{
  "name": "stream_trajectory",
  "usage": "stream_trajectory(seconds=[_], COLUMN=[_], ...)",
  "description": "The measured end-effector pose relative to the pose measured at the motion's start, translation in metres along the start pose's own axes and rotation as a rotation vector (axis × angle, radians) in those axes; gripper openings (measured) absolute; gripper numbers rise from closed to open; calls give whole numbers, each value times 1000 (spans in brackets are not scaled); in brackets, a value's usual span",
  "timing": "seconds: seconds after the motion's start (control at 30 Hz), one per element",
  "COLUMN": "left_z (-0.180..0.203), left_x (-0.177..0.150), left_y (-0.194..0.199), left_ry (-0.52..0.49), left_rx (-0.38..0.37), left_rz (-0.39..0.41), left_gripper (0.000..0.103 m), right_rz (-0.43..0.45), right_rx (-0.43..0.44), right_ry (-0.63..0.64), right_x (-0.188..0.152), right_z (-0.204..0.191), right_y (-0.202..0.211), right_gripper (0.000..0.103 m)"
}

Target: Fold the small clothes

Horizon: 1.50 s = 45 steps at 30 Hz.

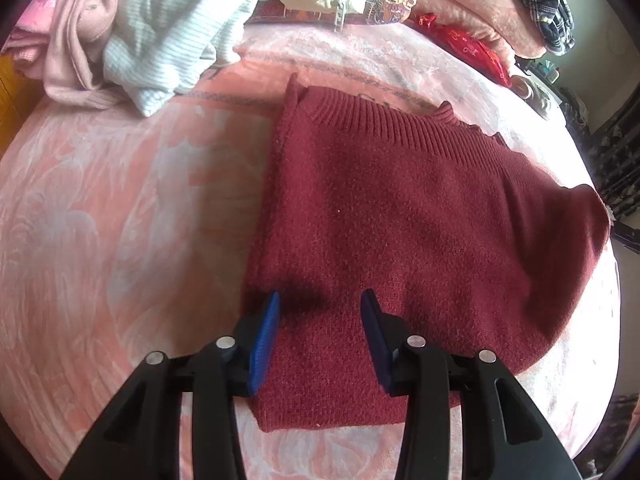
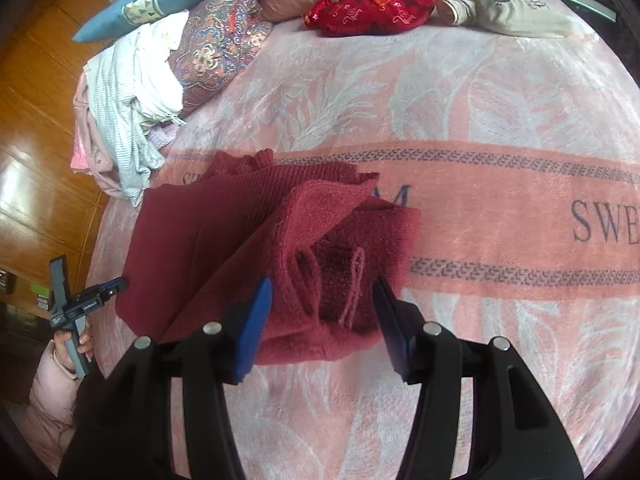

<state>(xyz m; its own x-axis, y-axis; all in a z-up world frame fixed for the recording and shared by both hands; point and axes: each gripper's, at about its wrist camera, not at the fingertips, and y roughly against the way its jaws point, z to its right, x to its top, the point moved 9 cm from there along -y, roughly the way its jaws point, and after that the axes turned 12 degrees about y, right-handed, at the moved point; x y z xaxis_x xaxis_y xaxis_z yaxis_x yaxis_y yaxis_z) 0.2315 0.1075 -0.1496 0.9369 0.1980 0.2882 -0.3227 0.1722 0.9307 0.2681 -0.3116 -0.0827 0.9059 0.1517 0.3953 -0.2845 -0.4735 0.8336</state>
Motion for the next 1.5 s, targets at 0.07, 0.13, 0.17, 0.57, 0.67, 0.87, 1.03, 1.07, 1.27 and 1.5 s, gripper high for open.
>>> stream_trajectory(seconds=[0.07, 0.13, 0.17, 0.57, 0.67, 0.87, 1.03, 1.07, 1.27, 1.5], left_z=[0, 2, 3, 5, 6, 7, 6, 6, 1, 6], left_x=[-1, -2, -3, -15, -17, -18, -21, -21, -22, -23], left_y=[0, 0, 0, -19, -20, -16, -12, -12, -14, -16], left_ry=[4, 2, -1, -54, -69, -56, -58, -56, -33, -48], left_rx=[-1, 2, 2, 35, 45, 36, 30, 27, 14, 32], left_rz=[-2, -3, -4, -21, -17, -23, -29, -31, -41, -39], left_gripper=[44, 44, 44, 51, 52, 52, 53, 53, 54, 58], right_rz=[7, 18, 26, -69, -86, -277, -150, -107, -97, -125], right_rx=[8, 11, 26, 74, 96, 106, 71, 103, -5, -30], right_ry=[54, 75, 75, 165, 145, 25, -17, -11, 165, 232], right_x=[-7, -8, -7, -11, -23, -85, -93, -91, -104, -114], right_z=[-7, -12, -15, -55, -66, -64, -31, -32, -15, -10], right_y=[4, -1, -5, -35, -6, 10, 15, 18, 12, -9], right_gripper=[58, 65, 65, 22, 17, 27, 58, 58, 47, 48])
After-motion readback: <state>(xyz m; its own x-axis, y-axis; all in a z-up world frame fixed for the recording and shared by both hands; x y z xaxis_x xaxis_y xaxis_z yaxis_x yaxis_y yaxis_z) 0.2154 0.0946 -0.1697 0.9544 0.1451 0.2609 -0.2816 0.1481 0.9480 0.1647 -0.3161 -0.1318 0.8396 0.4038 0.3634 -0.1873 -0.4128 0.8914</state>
